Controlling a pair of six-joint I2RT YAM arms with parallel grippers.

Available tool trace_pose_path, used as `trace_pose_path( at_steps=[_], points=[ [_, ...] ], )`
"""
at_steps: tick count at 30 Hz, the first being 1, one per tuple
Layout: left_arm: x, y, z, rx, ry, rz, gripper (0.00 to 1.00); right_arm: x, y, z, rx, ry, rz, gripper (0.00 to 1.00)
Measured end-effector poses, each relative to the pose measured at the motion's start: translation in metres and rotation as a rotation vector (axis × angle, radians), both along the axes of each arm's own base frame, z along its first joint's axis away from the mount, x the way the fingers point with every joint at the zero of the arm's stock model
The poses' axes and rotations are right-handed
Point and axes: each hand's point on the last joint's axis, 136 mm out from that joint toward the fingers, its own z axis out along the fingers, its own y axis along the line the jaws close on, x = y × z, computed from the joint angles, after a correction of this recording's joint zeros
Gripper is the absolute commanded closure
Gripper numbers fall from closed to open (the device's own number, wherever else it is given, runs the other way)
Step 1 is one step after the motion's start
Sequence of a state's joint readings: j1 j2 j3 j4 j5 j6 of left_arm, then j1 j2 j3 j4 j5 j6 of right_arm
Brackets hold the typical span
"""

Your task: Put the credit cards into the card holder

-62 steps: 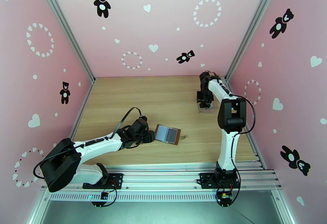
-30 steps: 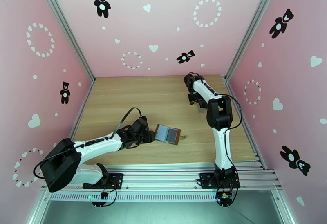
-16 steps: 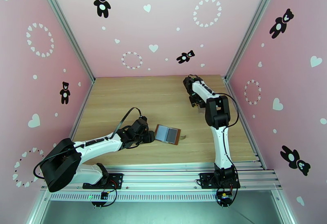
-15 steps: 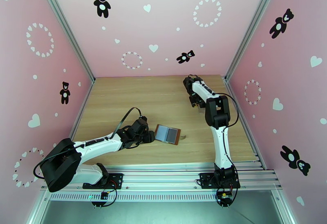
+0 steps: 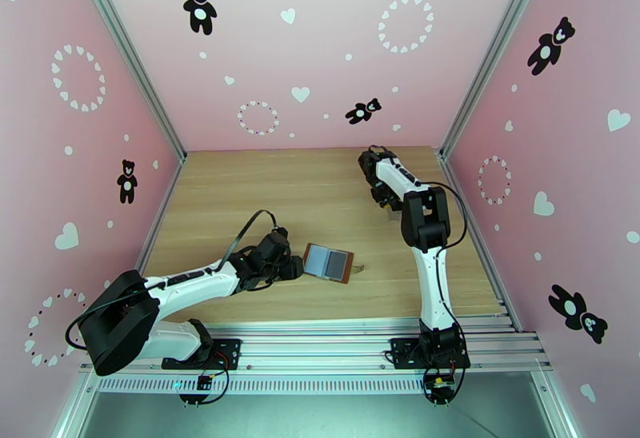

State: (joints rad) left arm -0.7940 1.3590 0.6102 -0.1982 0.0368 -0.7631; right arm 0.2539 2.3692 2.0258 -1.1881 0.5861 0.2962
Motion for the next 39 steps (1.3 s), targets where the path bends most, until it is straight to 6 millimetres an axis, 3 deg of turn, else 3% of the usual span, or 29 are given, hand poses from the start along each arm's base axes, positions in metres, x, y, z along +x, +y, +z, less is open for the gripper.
trace_pose_path(
  at_steps=[11, 19, 29, 34, 39],
  points=[
    [0.0, 0.0, 0.0, 0.0, 0.0, 0.0, 0.46, 0.003, -0.001, 0.009, -0.013, -0.026, -0.007, 0.83],
    [0.0, 0.0, 0.0, 0.0, 0.0, 0.001, 0.46, 0.002, -0.006, 0.031, -0.035, -0.061, -0.012, 0.99],
    [0.0, 0.0, 0.005, -0.01, -0.01, 0.001, 0.46, -0.005, -0.009, 0.044, -0.011, -0.074, -0.03, 1.0],
    [0.002, -0.002, 0.016, -0.037, -0.036, 0.0, 0.46, -0.021, 0.005, 0.074, 0.124, -0.138, -0.029, 1.0],
    [0.002, -0.002, 0.024, -0.053, -0.052, 0.0, 0.46, -0.062, 0.04, 0.108, 0.4, -0.246, -0.018, 1.0]
  ],
)
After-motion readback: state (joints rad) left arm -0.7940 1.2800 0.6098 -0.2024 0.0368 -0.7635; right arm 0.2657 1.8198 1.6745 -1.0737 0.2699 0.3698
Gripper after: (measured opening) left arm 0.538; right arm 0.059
